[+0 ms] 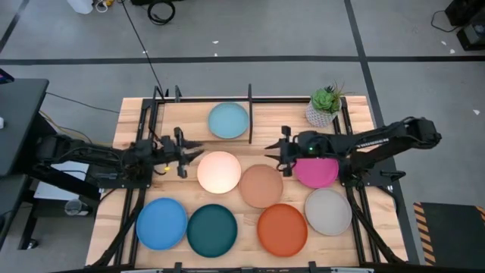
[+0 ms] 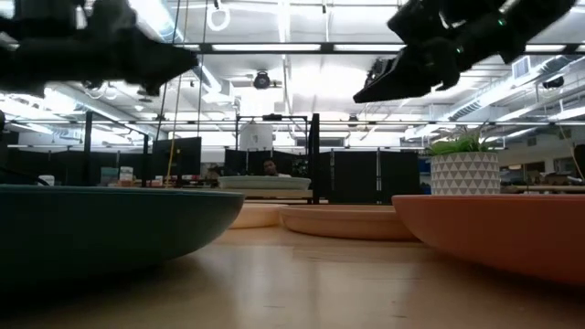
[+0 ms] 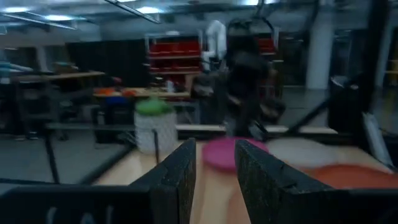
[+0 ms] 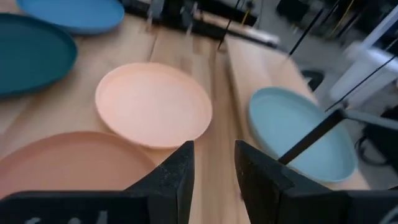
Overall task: Place and stack plates onto a shelf
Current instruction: Stack the white plate on top of the light blue plate on the shelf
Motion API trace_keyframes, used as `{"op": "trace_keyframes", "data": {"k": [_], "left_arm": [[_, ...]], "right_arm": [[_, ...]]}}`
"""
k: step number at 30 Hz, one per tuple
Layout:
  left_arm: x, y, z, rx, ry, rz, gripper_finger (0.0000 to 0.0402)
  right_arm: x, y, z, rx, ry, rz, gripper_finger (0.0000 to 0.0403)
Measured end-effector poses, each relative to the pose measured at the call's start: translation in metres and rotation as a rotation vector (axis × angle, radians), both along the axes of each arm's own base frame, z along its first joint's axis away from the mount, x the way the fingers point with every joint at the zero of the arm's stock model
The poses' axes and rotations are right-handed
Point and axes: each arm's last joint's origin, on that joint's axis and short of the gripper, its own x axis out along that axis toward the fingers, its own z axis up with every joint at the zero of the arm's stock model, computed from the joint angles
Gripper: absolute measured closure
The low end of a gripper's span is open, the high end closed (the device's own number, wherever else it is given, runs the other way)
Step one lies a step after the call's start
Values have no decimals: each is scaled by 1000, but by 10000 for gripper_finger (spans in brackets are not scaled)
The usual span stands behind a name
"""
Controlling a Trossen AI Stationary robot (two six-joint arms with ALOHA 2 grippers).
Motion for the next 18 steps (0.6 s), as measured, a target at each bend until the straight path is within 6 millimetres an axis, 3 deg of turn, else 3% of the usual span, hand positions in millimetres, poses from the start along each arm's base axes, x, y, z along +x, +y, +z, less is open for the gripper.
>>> {"op": "trace_keyframes", "data": {"k": [5,9,14,18], "left_arm": [[33,1,30,-21,346,-1,285],[54,2,51,-34,495,2,285],[71,3,43,-47,593,3,285],[87,5,39,-164,651,26,285]], "right_arm": [[-5,-6,-7,-35,-69,-10,282],[-6,-13,-6,-70,-70,-51,282],[-7,-26,-8,-84,-58,-74,282],[-7,-31,-17,-14,-46,-35,282]]}}
